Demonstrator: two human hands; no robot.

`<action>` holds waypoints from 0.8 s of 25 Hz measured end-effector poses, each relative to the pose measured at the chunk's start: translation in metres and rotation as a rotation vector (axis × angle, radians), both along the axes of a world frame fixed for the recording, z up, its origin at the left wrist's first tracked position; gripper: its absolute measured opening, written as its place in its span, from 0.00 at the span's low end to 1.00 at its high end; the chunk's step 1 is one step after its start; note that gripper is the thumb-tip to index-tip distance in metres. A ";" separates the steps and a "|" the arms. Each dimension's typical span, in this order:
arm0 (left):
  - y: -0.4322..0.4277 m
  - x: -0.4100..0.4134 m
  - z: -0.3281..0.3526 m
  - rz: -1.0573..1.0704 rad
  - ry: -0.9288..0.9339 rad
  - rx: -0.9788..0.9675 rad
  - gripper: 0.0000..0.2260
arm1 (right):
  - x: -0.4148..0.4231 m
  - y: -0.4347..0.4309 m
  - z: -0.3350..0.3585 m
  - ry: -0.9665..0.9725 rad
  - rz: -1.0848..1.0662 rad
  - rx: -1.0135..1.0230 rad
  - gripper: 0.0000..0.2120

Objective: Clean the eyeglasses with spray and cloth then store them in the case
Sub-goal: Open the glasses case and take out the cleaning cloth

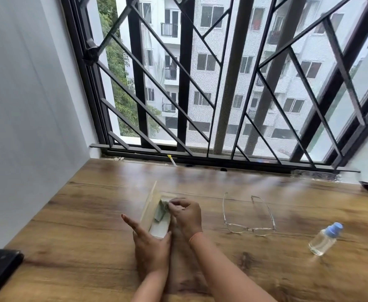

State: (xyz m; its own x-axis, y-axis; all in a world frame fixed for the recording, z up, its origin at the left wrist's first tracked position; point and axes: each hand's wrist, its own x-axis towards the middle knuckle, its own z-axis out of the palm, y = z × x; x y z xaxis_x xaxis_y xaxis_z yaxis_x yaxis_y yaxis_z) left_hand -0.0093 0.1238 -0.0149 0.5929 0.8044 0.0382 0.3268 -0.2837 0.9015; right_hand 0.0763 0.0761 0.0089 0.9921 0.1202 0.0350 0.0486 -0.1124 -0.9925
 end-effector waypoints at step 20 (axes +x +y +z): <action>0.013 0.010 -0.021 0.098 -0.061 0.116 0.60 | -0.028 -0.078 0.046 0.333 -0.101 0.740 0.06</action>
